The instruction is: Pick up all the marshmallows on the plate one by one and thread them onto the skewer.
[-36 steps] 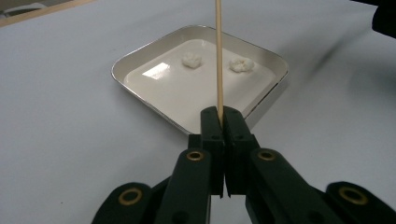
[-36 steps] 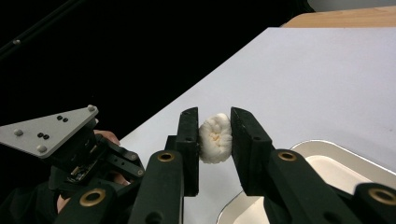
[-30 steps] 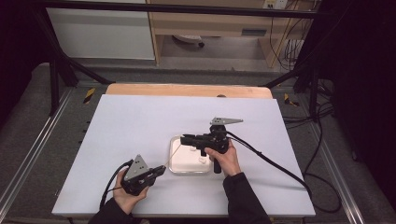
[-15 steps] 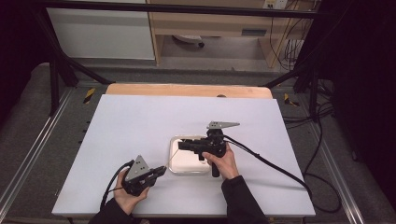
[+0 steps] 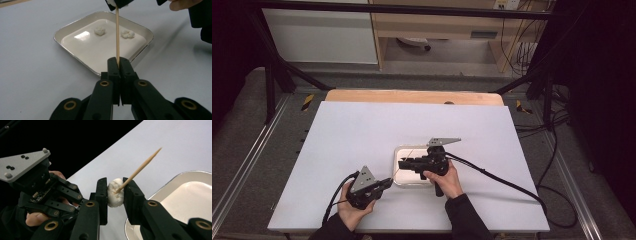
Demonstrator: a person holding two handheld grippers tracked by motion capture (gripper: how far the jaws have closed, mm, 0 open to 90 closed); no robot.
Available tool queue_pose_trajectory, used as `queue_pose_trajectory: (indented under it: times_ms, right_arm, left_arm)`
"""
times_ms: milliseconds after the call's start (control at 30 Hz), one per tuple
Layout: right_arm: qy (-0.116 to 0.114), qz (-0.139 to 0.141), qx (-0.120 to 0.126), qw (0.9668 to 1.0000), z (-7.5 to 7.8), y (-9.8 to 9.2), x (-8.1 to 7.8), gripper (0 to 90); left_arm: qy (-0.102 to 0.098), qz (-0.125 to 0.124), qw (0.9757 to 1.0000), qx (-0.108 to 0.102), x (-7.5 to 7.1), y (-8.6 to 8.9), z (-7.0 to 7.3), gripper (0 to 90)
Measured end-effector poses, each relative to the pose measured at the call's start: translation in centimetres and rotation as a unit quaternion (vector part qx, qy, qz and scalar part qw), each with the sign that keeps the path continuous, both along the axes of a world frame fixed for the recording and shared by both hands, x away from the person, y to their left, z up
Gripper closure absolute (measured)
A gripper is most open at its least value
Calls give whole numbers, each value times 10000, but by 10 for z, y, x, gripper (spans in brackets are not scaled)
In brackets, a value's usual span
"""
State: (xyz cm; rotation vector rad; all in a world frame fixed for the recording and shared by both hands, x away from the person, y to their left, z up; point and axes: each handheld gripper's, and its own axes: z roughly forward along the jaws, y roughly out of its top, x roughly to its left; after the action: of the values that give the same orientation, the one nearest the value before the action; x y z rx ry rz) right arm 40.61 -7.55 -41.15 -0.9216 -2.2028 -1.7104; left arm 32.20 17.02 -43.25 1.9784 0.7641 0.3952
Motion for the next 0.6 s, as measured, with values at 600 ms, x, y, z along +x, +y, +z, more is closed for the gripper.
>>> queue_pose_trajectory:
  times_ms: [600]
  right_arm:
    - [100,85,-127,9998,-9,5,-5,752]
  left_arm:
    - [-20,44,10000,-87,4,-9,-1,884]
